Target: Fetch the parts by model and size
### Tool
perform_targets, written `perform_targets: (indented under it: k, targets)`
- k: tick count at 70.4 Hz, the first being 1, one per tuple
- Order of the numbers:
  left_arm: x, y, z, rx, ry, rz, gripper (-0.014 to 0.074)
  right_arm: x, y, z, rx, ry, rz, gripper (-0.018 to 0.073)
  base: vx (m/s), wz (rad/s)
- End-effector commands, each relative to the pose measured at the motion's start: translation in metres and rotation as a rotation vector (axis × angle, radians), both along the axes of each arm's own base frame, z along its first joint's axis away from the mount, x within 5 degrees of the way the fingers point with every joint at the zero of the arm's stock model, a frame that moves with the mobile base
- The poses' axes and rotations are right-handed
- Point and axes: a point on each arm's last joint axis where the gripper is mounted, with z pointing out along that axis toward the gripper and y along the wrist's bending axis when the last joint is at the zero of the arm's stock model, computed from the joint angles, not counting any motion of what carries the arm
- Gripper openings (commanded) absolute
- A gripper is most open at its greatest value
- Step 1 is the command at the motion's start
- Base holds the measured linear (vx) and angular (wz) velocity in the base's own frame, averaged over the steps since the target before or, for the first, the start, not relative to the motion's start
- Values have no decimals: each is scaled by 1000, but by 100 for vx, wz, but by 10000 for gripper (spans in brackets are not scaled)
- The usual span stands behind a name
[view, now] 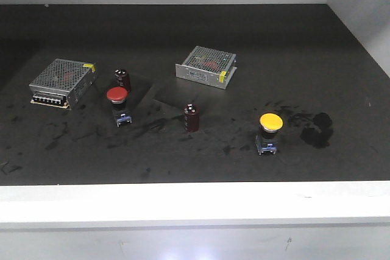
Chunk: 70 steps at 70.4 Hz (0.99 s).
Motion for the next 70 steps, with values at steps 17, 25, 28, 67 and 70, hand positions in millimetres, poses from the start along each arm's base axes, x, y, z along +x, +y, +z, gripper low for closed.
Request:
perform_targets:
  k: [17, 25, 28, 67, 70]
  targets:
    - [0, 0, 8, -8, -84, -2, -6, -1, 0, 5, -17, -82, 0, -2, 0, 0]
    - [0, 0, 8, -8, -84, -2, -6, -1, 0, 5, -17, -82, 0, -2, 0, 0]
    - [0, 0, 8, -8, -84, -2, -6, -1, 0, 5, -17, -82, 0, -2, 0, 0]
    - [0, 0, 8, -7, -87, -2, -6, -1, 0, 5, -17, -82, 0, -2, 0, 0]
    - [0, 0, 9, -5, -100, -1, -6, -1, 0, 5, -17, -85, 0, -2, 0, 0]
